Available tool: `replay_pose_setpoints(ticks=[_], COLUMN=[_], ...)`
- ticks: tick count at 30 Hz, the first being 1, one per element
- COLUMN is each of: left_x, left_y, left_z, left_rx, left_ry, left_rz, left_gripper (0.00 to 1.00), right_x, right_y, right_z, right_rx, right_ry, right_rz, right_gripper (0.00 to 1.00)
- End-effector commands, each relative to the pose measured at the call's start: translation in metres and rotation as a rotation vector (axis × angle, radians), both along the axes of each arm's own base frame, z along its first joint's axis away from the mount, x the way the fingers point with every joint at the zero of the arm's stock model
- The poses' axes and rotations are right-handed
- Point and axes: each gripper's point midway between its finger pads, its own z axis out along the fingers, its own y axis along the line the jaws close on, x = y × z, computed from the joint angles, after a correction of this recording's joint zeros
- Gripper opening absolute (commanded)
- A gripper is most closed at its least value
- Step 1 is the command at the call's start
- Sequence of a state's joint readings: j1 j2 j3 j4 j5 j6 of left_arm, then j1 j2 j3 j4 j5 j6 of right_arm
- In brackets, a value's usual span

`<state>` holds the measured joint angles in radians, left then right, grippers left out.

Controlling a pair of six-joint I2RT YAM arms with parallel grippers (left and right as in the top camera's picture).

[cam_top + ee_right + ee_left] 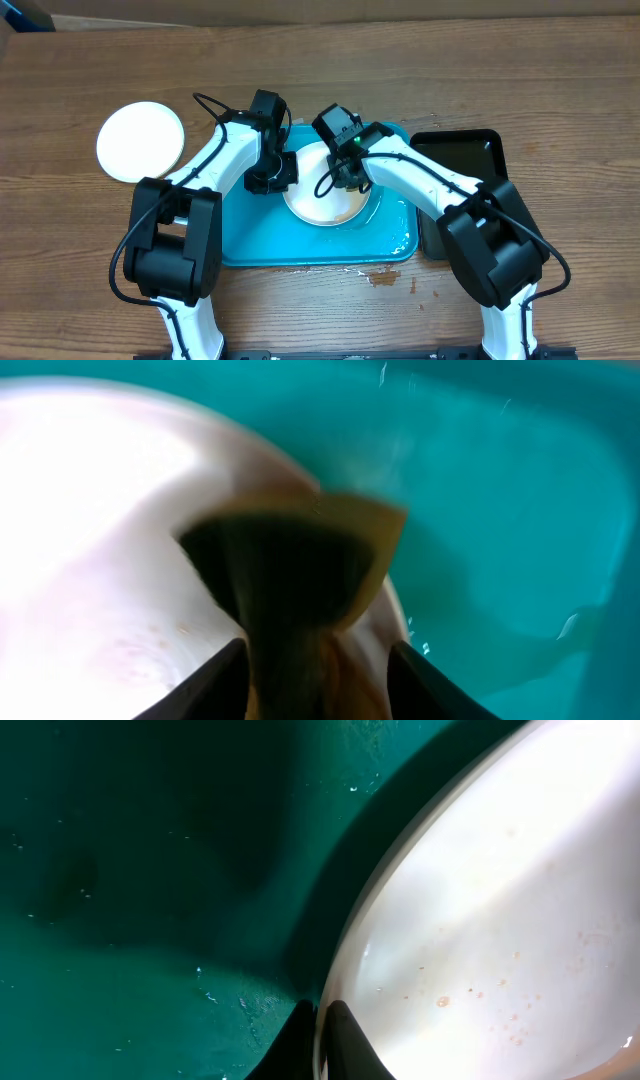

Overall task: Clean dirty plates on tray and stack at the side
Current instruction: 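Scrub the white plate surface with the sponge in right gripper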

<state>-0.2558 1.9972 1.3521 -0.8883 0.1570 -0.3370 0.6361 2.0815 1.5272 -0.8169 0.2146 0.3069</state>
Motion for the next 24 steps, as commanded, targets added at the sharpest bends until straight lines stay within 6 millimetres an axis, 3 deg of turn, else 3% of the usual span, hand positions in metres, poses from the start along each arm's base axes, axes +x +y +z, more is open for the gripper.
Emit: replay_pose_setpoints(ticks=[1, 5, 14, 16, 20, 24], left_x=[-0.003, -0.003, -0.002, -0.002, -0.003, -0.003], left_y=[0.001, 0.001, 0.001, 0.001, 0.001, 0.001], left_z=[-0.003, -0.003, -0.003, -0.003, -0.003, -0.003], left_rx=[0.013, 0.013, 0.012, 0.012, 0.013, 0.012], left_ry=[0.01, 0.01, 0.007, 0.008, 0.009, 0.009], left_rz=[-0.003, -0.003, -0.003, -0.003, -0.003, -0.003], left_gripper=[0.07, 0.07, 0.07, 0.07, 0.07, 0.07], right_x=[0.021, 0.014, -0.006, -0.008, -0.013, -0.014], right_y=[0.009, 0.004, -0.001, -0.003, -0.007, -0.007], right_z=[0.056, 0.05, 0.004, -0.009, -0.028, -0.03], right_rx=[0.061, 0.041, 0.019, 0.008, -0.015, -0.018], right_ry=[-0.116, -0.082, 0.016, 0.03, 0.065, 0.072], right_rz=[-0.01, -0.009, 0.003, 0.002, -0.006, -0.011], right_gripper=[0.48, 0.49, 0.46, 0.39, 0.07, 0.04])
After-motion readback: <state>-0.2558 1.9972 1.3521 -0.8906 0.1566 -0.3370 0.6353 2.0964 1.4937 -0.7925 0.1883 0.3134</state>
